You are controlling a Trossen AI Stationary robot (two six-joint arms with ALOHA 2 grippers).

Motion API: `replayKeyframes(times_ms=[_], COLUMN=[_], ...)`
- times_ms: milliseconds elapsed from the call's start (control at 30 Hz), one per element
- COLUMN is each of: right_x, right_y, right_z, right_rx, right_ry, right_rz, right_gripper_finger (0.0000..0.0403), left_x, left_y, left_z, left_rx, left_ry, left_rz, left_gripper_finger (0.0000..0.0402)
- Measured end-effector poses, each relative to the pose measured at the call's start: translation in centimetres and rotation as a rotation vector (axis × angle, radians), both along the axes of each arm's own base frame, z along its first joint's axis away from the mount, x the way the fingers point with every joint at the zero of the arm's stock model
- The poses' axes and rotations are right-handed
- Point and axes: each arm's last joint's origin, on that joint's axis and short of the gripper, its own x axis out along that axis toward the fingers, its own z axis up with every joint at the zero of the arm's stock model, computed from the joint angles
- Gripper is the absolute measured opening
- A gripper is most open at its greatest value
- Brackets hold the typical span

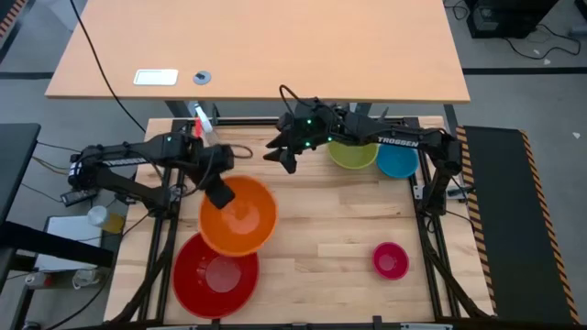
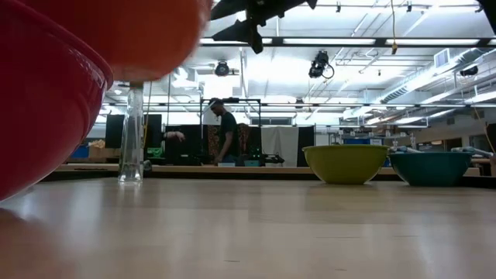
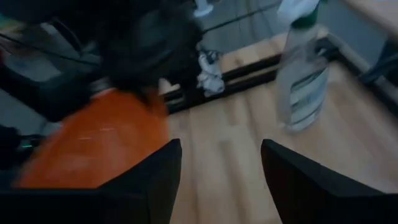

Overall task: Nest bowls inside each other
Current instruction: Stack the orange bowl into the red bowl

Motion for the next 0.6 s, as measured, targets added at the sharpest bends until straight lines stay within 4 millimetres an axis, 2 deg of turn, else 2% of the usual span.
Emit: replayKeyframes(times_ms=[333, 467, 600], right_x=[0.0, -0.3, -0.4], right_y=[-1.8, -2.5, -2.8], right_z=[0.7, 0.8, 0.7], right_rx=[-0.059, -0.054, -0.04], right_ry=[-0.092, -0.093, -0.087], right_rz=[-0.055, -0.069, -0.064], right_gripper_finger=[0.0229, 0.0229, 0.0229], left_x=[-0.5, -0.4, -0.1], left_y=[-6.3, -8.8, -10.4], left_z=[-0.2, -1.8, -4.4], left_rx=[-0.077, -0.063, -0.032], left_ry=[-0.025, -0.014, 0.045], left_rz=[-0.427, -0.51, -0.506], left_gripper_finger=[0.0008, 0.001, 0.0012])
